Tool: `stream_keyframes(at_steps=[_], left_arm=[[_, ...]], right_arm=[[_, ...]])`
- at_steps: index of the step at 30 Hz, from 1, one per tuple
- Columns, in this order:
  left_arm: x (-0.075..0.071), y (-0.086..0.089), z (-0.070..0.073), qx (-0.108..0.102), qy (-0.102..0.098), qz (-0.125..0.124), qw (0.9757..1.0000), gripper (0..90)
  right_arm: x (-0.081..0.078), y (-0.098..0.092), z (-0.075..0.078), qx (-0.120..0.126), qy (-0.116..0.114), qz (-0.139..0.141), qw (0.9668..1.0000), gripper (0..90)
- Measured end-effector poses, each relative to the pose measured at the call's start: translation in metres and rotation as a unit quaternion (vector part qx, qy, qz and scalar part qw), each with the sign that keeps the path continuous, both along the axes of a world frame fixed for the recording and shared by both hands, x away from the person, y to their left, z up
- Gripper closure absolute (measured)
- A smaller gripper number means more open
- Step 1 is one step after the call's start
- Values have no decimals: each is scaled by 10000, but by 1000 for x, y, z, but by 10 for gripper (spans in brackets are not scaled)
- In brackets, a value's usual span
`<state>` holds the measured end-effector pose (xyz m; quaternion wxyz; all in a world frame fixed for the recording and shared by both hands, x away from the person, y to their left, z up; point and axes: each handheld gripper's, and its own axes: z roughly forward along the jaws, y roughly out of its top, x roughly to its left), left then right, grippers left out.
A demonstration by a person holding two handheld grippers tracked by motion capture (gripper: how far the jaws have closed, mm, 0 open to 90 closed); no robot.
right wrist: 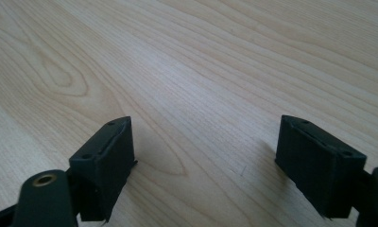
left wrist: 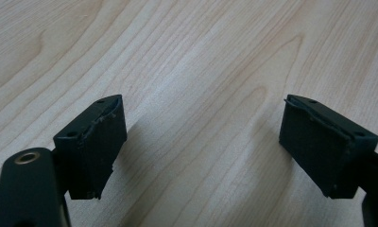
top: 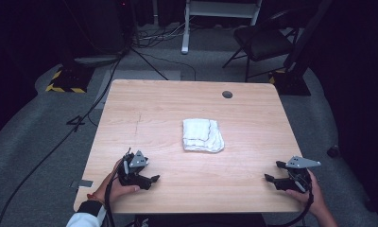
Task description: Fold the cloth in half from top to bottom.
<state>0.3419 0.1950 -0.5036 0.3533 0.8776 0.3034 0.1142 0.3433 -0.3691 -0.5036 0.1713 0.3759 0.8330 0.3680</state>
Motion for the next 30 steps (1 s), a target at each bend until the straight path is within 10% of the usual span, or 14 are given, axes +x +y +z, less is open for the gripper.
stream_keyframes(at_steps=[30], left_arm=[[1, -1, 0, 5, 4, -42, 10000, 157]], right_arm=[[1, -1, 0, 1, 8, -48, 10000, 199]])
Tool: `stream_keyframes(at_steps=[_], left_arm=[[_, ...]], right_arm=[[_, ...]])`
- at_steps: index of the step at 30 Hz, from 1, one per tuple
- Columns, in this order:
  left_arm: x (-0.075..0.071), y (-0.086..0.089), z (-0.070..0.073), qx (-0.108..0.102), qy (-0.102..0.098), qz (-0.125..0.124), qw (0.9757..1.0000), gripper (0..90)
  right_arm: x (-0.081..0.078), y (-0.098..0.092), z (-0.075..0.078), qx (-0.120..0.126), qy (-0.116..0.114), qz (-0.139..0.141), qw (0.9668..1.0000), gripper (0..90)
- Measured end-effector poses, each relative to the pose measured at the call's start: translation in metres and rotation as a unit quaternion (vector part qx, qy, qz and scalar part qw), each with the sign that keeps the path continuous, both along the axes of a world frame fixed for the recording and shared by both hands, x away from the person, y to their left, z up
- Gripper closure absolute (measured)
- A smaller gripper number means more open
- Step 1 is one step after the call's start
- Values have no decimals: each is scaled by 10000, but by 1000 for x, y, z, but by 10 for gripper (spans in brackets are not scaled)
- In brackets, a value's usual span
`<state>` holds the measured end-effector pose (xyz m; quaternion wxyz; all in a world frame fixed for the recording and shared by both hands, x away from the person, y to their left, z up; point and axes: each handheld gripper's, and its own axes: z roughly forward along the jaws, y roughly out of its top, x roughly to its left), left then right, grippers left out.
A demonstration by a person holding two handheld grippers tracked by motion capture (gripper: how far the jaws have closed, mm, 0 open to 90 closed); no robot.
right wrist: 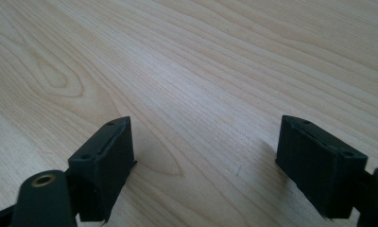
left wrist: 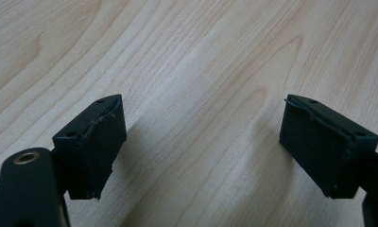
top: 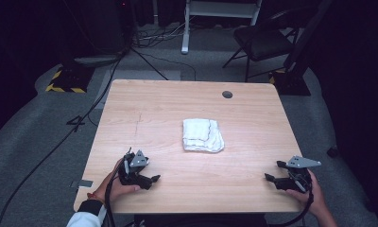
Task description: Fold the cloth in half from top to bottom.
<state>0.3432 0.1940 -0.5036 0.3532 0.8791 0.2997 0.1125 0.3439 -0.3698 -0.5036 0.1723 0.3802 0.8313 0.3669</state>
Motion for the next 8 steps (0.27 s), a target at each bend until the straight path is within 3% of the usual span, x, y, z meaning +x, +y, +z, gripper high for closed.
stream_keyframes(at_steps=[8], left_arm=[[1, 0, 0, -7, 0, -1, 10000, 155]], right_arm=[[0, 0, 0, -2, -1, 7, 10000, 199]])
